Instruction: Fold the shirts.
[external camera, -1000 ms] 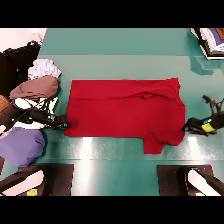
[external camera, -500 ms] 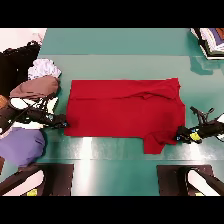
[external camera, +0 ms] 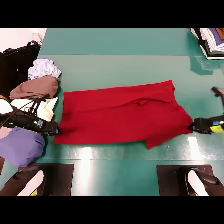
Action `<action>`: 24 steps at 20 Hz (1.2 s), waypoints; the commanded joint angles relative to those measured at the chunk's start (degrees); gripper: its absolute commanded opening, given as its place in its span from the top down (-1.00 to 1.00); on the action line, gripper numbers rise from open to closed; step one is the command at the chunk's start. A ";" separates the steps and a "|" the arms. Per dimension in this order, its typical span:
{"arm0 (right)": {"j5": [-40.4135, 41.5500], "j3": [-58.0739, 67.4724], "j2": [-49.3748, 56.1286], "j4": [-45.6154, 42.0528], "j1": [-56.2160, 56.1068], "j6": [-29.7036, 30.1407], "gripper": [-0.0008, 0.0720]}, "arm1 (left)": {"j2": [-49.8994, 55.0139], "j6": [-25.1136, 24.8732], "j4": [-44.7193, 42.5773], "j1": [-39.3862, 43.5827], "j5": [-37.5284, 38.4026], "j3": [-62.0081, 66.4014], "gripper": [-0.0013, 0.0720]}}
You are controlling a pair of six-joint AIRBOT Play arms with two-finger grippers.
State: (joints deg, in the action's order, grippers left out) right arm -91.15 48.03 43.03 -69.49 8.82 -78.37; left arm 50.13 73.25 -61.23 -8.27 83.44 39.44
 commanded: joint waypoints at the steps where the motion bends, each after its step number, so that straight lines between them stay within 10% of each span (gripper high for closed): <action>1: 1.27 8.33 3.56 -0.66 -0.70 -0.63 0.94 | -0.70 3.26 -0.22 -0.07 -7.52 3.61 0.91; 16: 13.60 49.13 54.55 -0.42 -10.43 -0.22 0.89 | 35.85 4.31 9.77 -0.04 -27.41 25.66 0.86; 18: 12.68 52.83 57.88 2.14 -10.23 -0.15 -0.13 | 35.93 4.61 11.04 -0.07 -28.61 25.81 -0.62; 19: 12.13 54.51 59.19 4.09 -9.73 0.02 -0.33 | 35.91 4.76 11.15 -0.07 -28.22 26.16 -0.68; 22: 7.58 57.37 60.67 7.39 -7.15 1.31 -0.33 | 35.80 4.24 10.60 -0.07 -21.11 30.08 -0.68; 23: 5.88 57.18 60.50 7.45 -5.86 2.12 -0.33 | 35.74 4.24 10.64 -0.07 -18.82 31.50 -0.40; 24: 3.80 56.72 60.33 7.48 -4.31 2.75 -0.33 | 35.74 3.28 10.84 -0.04 -16.87 32.87 0.38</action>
State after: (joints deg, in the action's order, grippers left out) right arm -82.52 103.39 102.17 -63.86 1.76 -77.25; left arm 85.54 77.76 -50.85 -8.32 60.75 69.01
